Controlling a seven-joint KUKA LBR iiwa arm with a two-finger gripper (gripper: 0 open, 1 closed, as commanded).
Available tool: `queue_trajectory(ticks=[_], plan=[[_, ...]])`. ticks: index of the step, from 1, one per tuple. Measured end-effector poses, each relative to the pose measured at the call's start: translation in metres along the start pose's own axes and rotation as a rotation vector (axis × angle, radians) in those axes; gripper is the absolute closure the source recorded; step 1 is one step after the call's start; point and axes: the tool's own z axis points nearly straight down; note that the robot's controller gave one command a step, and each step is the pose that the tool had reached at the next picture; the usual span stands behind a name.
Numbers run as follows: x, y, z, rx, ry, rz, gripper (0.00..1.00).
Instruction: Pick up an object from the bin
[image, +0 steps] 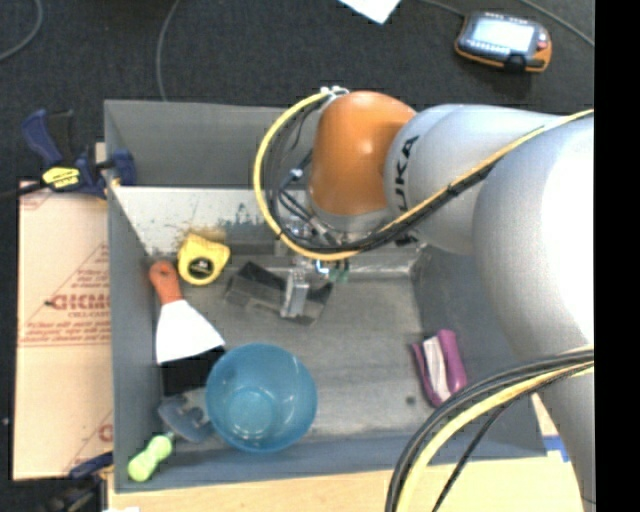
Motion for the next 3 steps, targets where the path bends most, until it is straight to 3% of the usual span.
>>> queue_trajectory(ticks=[1, 2, 3], plan=[[0.009, -0.013, 0.031, 0.003, 0.022, 0.204, 0.0], [0.009, -0.004, 0.06, 0.001, -0.001, 0.115, 0.0], [0.008, -0.008, 0.059, 0.002, 0.015, 0.409, 1.0]])
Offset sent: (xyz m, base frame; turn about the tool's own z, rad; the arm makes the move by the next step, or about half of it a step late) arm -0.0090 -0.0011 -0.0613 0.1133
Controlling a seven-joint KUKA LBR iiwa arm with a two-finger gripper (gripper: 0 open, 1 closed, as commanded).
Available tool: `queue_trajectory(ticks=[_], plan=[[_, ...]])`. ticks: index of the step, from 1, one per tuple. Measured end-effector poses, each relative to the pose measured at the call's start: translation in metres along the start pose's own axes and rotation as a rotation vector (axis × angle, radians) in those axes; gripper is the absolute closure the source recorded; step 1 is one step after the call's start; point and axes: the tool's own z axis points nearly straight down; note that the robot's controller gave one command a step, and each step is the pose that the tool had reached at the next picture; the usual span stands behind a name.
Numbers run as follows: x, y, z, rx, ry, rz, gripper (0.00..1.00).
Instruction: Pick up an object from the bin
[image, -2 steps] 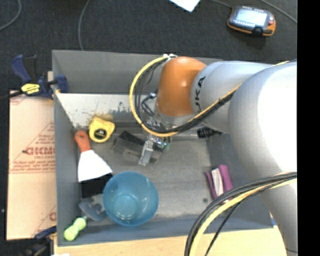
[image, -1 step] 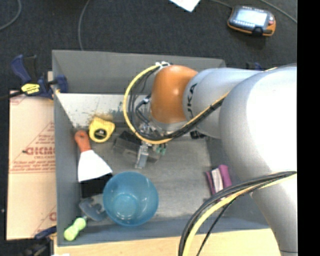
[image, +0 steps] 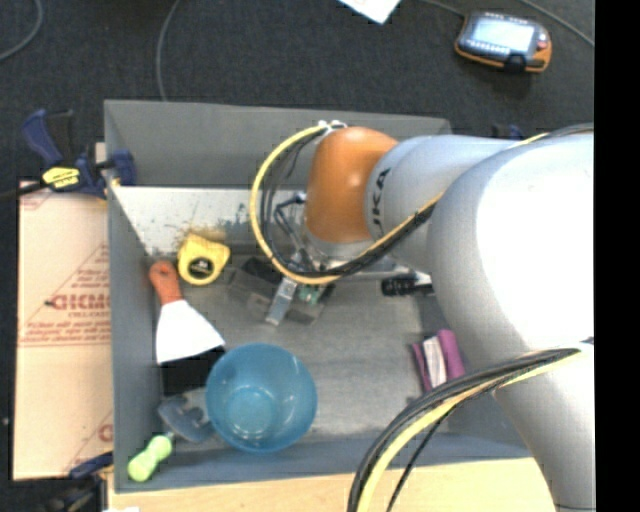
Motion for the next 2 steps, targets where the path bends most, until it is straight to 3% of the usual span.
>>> queue_trajectory(ticks=[2], plan=[[0.003, -0.002, -0.011, 0.006, 0.007, -0.001, 1.0]])
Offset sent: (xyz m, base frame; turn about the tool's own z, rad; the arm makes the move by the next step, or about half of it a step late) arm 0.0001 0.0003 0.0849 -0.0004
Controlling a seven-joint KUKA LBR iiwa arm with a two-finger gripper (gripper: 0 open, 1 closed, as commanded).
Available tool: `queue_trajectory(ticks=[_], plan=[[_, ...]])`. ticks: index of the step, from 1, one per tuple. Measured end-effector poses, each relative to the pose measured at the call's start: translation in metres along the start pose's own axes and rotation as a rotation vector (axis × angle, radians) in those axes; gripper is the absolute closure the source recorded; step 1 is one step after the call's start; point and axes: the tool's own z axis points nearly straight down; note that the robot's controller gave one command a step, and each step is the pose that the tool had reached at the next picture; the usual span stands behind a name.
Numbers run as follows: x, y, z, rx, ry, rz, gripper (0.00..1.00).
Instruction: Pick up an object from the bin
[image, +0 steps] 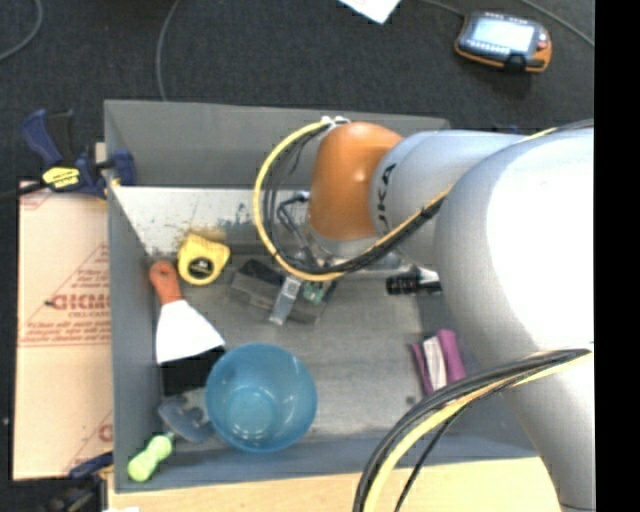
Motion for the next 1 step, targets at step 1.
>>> queue_trajectory(ticks=[1], plan=[[-0.0006, -0.0001, -0.038, 0.0, 0.0, -0.001, 1.0]])
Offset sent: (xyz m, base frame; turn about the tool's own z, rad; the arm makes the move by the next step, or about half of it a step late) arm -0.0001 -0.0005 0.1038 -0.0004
